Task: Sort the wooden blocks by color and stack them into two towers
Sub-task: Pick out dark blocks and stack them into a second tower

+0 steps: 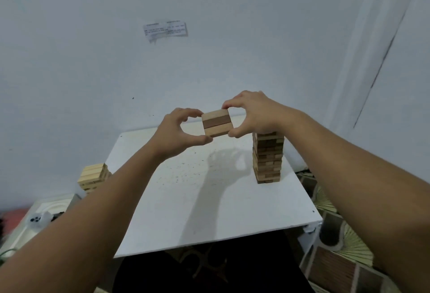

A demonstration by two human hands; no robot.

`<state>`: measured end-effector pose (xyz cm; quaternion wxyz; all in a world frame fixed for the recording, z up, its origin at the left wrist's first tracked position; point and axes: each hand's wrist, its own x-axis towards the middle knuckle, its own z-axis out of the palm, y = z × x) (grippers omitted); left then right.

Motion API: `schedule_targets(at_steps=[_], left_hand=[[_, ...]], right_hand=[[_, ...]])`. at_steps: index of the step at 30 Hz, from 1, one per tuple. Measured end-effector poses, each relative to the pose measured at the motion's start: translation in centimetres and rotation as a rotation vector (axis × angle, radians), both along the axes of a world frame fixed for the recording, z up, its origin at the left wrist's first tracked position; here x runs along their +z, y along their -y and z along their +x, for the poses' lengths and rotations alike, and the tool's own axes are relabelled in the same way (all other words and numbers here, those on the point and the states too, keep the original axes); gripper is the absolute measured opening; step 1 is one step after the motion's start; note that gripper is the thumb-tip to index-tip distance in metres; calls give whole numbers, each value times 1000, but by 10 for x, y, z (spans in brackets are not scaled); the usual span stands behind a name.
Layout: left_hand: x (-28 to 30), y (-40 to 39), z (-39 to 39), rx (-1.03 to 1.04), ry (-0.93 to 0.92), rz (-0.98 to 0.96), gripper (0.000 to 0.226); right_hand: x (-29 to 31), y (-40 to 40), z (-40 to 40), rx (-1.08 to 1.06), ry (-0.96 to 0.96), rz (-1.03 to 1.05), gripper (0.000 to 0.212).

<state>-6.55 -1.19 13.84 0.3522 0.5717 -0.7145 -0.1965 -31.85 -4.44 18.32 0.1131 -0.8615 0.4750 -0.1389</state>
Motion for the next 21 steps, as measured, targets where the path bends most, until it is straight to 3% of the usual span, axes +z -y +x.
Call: schedule_targets(at_steps=[11, 21], left_hand=[[1, 40, -87, -135, -7, 98, 57], [-4, 55, -113, -180, -26, 181, 57]], right_hand=[[-5, 9, -92, -137, 140, 210, 64], [-22, 20, -121, -155, 212, 298, 65]])
